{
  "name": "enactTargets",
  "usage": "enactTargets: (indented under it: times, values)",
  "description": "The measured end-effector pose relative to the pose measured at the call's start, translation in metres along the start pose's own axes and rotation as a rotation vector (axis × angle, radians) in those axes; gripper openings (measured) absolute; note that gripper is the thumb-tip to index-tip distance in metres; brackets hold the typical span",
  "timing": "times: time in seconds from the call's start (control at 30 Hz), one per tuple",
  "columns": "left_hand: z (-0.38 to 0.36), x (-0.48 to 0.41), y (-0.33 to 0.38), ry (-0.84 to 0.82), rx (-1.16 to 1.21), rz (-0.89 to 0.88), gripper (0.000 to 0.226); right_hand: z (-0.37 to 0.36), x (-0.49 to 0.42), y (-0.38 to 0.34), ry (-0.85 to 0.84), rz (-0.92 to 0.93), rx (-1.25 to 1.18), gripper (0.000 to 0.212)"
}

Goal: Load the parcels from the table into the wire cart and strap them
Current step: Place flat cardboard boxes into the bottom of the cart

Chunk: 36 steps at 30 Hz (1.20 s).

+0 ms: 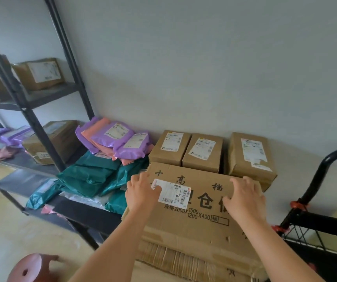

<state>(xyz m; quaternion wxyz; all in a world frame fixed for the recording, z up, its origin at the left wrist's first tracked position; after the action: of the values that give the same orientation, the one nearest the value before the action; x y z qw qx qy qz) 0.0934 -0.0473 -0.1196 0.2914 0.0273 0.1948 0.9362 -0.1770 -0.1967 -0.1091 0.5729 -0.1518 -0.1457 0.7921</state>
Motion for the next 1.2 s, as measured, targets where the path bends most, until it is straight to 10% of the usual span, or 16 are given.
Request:
enactTargets:
  times: [0.6, 1.2]
  values:
    - [-0.043, -0.015, -0.048, -0.304, 0.067, 0.056, 0.08, -0.023, 0.037, 0.053, 0.024, -0.397, -0.172, 0.103]
    - [-0.022, -0.02, -0.071, -0.175, 0.181, 0.103, 0.049, -0.011, 0.052, 0.035, 0.124, -0.452, -0.263, 0.082]
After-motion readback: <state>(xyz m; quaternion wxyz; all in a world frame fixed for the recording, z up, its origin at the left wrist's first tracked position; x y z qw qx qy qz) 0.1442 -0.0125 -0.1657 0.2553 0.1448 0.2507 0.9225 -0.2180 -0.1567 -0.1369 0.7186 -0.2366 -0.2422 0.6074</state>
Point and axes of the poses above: each hand's wrist, its own x-axis away from the middle knuckle, its own z-axis out of the back of the hand, y = z × x, the point moved 8 cm from there along -x, towards the middle knuckle, and after that the axes turned 7 degrees about -x, right-handed, at the moved point
